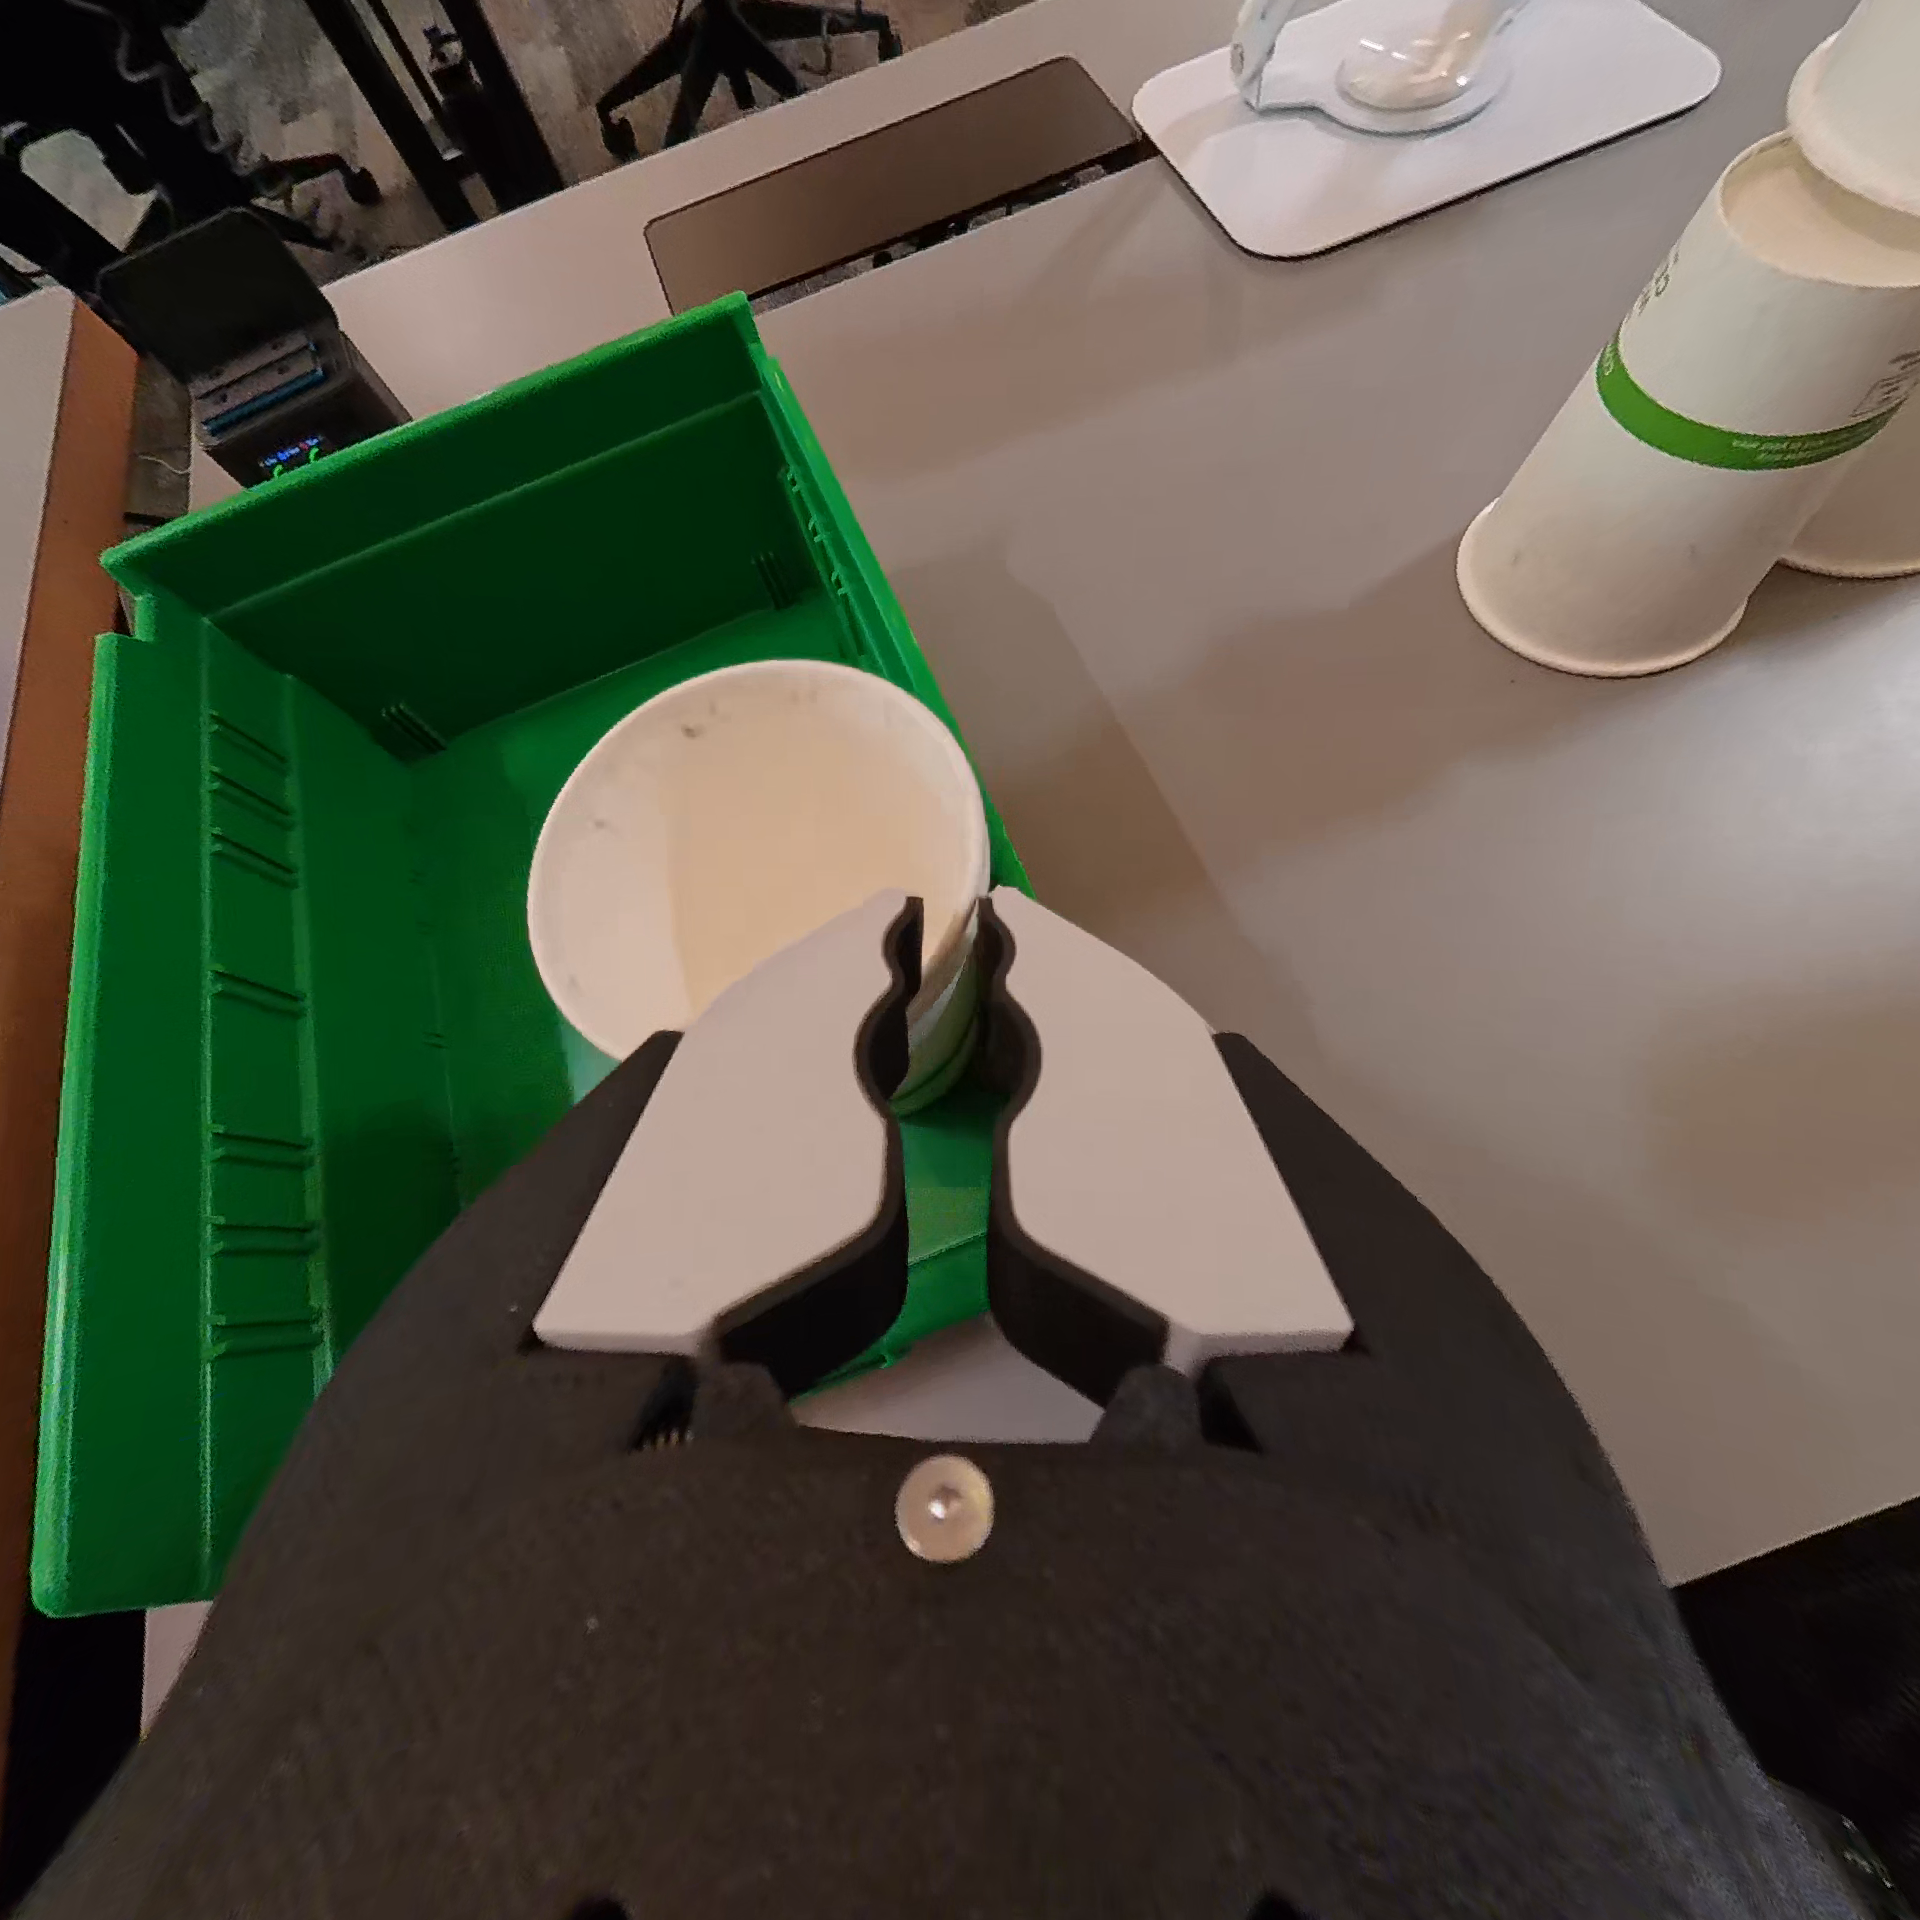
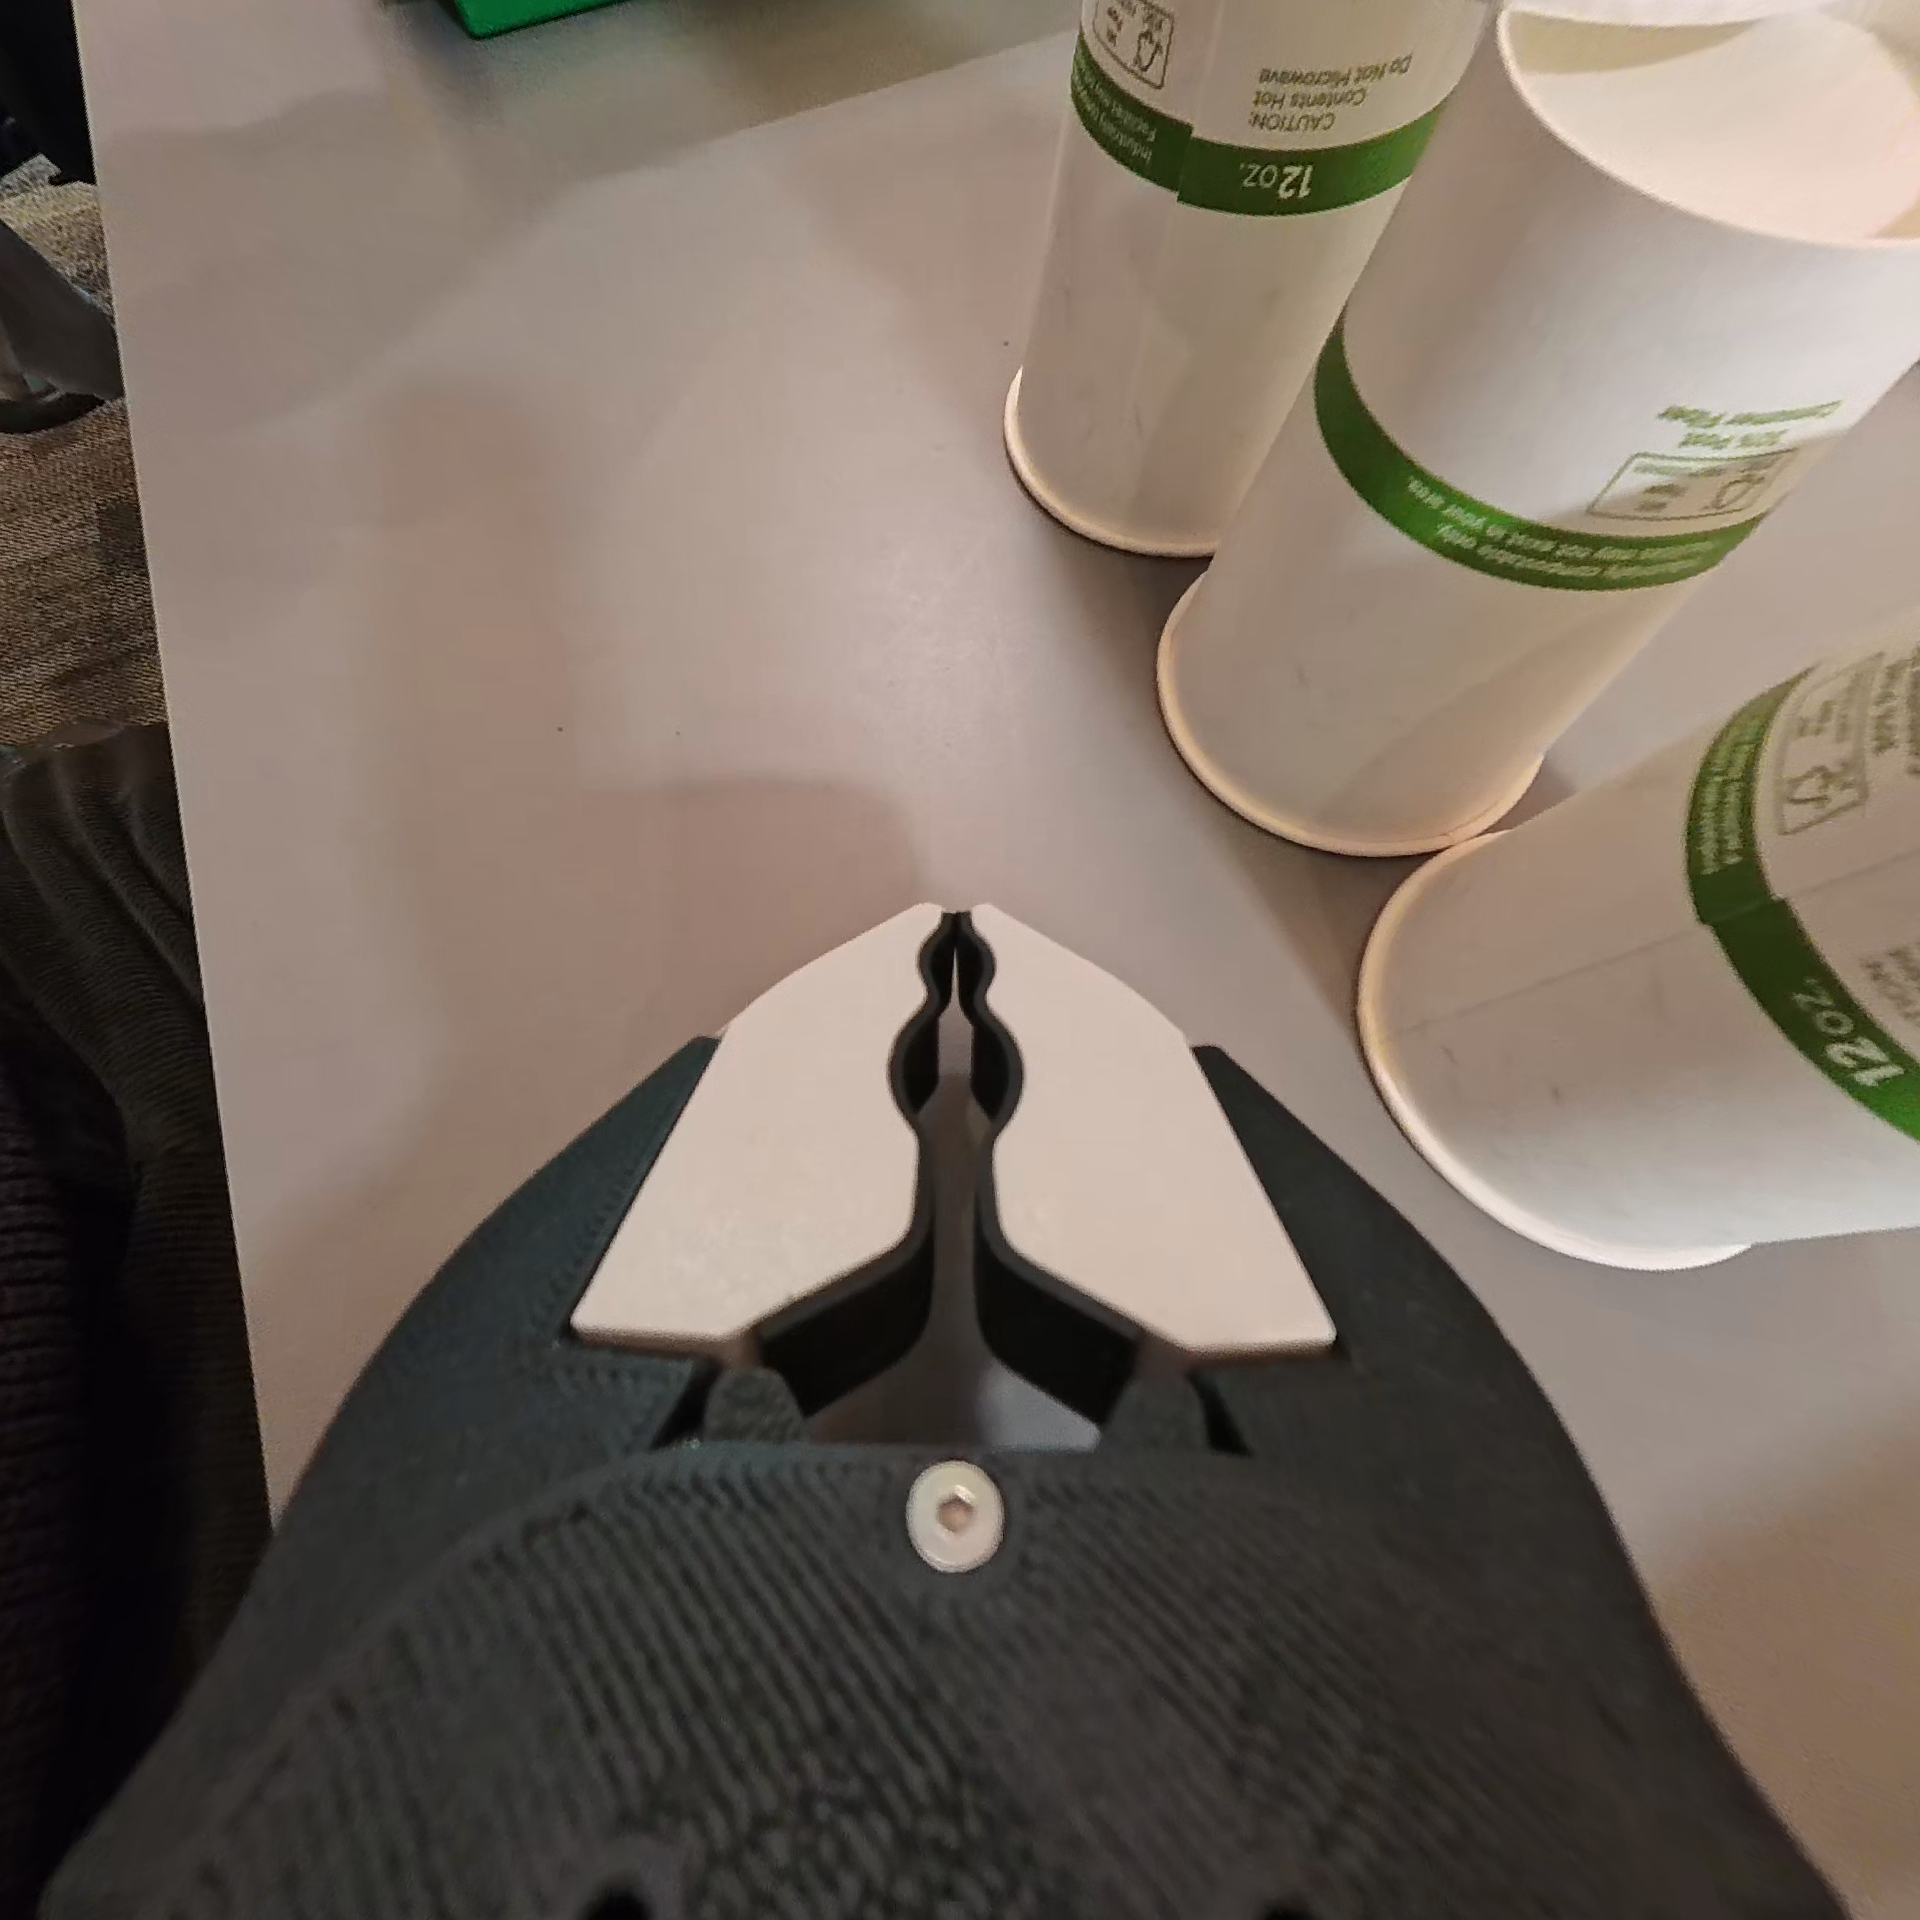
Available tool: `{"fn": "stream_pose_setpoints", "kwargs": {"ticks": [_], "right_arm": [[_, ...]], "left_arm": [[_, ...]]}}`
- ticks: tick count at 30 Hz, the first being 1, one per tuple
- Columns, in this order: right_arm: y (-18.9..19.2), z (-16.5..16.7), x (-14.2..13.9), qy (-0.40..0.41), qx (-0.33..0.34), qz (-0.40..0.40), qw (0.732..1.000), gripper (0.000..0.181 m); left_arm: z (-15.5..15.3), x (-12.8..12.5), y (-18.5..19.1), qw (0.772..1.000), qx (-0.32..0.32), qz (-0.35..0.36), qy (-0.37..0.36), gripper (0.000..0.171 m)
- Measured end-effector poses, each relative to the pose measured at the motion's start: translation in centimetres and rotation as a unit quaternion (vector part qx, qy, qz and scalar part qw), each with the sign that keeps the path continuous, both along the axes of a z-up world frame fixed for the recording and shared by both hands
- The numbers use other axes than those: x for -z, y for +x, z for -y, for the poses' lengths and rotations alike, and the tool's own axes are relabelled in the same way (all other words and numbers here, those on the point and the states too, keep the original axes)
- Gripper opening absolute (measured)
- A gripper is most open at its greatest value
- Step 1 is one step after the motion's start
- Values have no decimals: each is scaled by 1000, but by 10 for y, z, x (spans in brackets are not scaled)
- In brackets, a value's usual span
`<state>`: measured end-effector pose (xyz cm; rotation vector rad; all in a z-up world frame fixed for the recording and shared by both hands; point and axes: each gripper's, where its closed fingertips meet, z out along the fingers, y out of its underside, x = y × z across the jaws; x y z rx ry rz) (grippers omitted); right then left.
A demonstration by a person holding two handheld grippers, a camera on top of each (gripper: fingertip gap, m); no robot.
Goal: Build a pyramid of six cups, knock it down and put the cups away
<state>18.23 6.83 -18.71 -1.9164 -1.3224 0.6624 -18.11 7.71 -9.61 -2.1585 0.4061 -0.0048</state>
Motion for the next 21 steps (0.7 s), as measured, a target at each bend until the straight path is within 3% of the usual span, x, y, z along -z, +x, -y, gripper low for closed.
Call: {"fn": "stream_pose_setpoints", "kwargs": {"ticks": [11, 21], "right_arm": [[0, 0, 0, 1, 0, 1, 1000, 0], [0, 0, 1, 1, -1, 2, 1000, 0]], "left_arm": [[1, 5, 0, 1000, 3, -16, -9, 8], [-4, -13, -11, 999, -27, -9, 25, 5]]}}
